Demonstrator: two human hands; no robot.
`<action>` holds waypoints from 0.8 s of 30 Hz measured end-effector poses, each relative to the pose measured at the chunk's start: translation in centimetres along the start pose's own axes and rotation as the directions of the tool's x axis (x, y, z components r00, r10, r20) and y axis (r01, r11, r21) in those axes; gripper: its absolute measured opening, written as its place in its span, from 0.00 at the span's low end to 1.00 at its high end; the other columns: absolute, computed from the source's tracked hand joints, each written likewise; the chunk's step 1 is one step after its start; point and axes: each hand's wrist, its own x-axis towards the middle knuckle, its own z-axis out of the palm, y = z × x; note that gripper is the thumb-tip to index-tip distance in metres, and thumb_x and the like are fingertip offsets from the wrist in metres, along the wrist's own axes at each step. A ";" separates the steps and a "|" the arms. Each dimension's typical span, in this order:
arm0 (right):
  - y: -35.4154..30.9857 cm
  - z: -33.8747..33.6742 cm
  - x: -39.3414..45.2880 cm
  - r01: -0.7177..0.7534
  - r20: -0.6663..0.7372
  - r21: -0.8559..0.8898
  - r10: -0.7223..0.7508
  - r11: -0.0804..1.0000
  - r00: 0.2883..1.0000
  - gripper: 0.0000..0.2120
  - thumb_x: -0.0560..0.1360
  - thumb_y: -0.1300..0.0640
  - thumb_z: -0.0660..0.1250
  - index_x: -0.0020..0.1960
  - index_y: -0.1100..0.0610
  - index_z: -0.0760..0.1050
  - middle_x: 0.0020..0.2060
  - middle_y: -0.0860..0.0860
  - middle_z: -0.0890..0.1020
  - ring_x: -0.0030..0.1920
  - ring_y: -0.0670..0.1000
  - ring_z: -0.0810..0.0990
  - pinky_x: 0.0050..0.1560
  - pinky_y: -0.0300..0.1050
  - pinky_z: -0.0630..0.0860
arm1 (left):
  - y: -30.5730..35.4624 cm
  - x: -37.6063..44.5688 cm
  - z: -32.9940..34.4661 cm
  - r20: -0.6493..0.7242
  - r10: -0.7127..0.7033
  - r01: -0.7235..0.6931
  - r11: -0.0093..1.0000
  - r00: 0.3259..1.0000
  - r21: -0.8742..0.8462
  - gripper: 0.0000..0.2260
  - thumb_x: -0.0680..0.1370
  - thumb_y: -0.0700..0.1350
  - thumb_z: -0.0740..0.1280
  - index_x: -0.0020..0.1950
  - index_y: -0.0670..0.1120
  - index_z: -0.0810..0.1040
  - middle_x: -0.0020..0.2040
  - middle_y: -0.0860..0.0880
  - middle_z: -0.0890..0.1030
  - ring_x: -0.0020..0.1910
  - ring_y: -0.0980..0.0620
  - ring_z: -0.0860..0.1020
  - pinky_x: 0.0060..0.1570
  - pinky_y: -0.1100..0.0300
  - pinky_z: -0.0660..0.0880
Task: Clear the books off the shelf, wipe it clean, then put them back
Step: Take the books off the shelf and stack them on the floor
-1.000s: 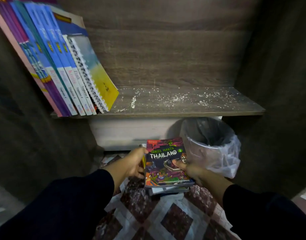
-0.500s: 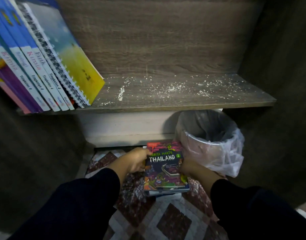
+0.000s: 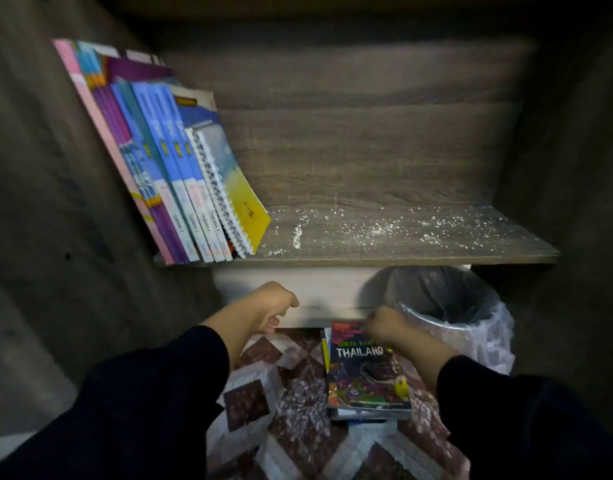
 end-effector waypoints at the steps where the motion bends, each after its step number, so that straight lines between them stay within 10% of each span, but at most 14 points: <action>1: -1.7 -1.2 -0.7 0.034 -0.006 -0.029 -0.034 0.999 0.999 0.12 0.75 0.59 0.64 0.53 0.64 0.78 0.45 0.58 0.77 0.45 0.54 0.75 0.35 0.38 0.68 | 0.8 -1.1 -1.4 -0.036 0.033 -0.033 0.999 0.999 -0.019 0.12 0.79 0.44 0.63 0.60 0.40 0.72 0.50 0.43 0.74 0.44 0.46 0.73 0.42 0.55 0.71; 5: -6.5 -5.0 -2.6 0.125 -0.004 0.062 -0.125 0.990 0.992 0.09 0.76 0.59 0.64 0.37 0.59 0.73 0.43 0.57 0.74 0.42 0.53 0.73 0.39 0.40 0.67 | 3.3 -2.8 -5.2 -0.258 0.152 -0.188 0.974 0.954 -0.122 0.02 0.76 0.37 0.62 0.43 0.42 0.71 0.41 0.41 0.72 0.30 0.49 0.68 0.32 0.60 0.68; 11: -9.8 -7.3 -3.9 0.159 -0.054 0.318 -0.149 0.935 0.987 0.02 0.74 0.61 0.63 0.46 0.59 0.74 0.41 0.56 0.76 0.37 0.54 0.72 0.33 0.38 0.67 | 4.5 -4.3 -8.1 -0.701 0.138 -0.219 0.975 0.699 -0.026 0.08 0.76 0.37 0.63 0.50 0.35 0.78 0.52 0.37 0.81 0.53 0.37 0.79 0.49 0.52 0.76; 24: -10.8 -7.9 -3.0 0.160 0.004 0.589 -0.201 0.792 0.980 0.09 0.76 0.63 0.60 0.39 0.53 0.72 0.37 0.51 0.79 0.32 0.50 0.77 0.33 0.38 0.71 | 7.1 -2.5 -6.4 -0.776 0.213 -0.301 0.953 0.593 0.032 0.19 0.78 0.49 0.66 0.59 0.35 0.71 0.56 0.36 0.79 0.57 0.36 0.77 0.51 0.49 0.73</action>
